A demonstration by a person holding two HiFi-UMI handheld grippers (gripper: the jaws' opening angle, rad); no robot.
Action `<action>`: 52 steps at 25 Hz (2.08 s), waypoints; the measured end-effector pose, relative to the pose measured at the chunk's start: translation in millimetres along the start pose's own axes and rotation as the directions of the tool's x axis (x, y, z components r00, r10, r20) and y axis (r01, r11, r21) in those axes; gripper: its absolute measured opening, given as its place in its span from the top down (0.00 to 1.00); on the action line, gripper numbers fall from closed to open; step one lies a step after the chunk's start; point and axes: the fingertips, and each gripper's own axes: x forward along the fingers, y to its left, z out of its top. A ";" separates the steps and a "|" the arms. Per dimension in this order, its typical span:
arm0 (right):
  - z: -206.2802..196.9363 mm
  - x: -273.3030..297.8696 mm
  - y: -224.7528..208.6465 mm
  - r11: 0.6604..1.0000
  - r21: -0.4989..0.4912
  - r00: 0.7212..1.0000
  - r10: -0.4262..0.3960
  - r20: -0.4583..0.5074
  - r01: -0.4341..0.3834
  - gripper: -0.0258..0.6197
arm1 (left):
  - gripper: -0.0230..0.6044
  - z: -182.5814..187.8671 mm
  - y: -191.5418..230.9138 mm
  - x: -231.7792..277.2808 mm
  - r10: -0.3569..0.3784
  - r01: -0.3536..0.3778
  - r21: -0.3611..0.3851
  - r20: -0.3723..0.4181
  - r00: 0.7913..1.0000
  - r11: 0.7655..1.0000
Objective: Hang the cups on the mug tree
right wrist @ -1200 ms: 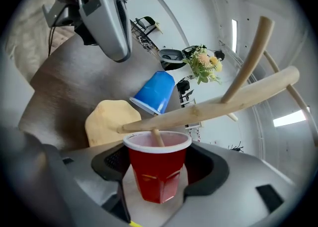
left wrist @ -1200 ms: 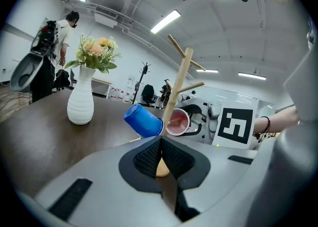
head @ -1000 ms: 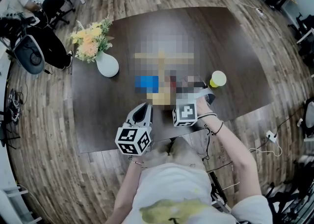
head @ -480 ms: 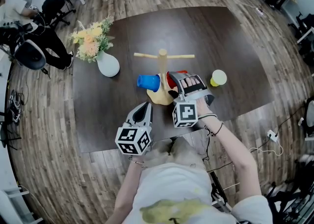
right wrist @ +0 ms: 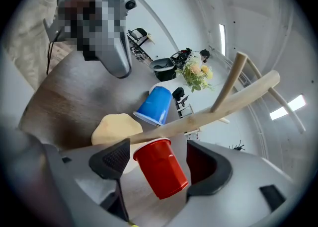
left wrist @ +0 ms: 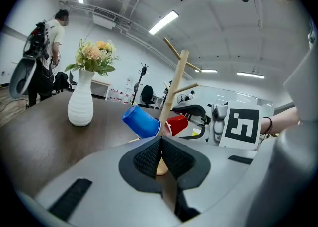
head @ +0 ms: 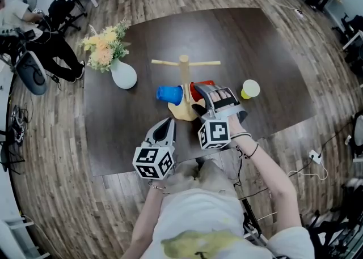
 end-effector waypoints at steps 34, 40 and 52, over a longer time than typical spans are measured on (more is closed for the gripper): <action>-134.8 -88.3 17.7 0.534 0.834 0.990 0.036 0.139 -0.137 0.92 | 0.93 -5.4 -110.5 48.6 0.050 -0.050 0.002 0.011 0.999 0.999; -167.2 -91.9 26.2 0.413 0.897 0.985 0.011 0.170 -0.159 0.92 | 0.93 -8.8 -126.2 65.3 0.054 -0.054 0.001 -0.001 0.999 0.999; -233.7 -68.2 38.0 0.271 0.957 0.994 0.015 0.106 -0.106 0.60 | 0.93 -16.7 -147.7 104.0 0.044 -0.045 -0.015 -0.025 0.999 0.999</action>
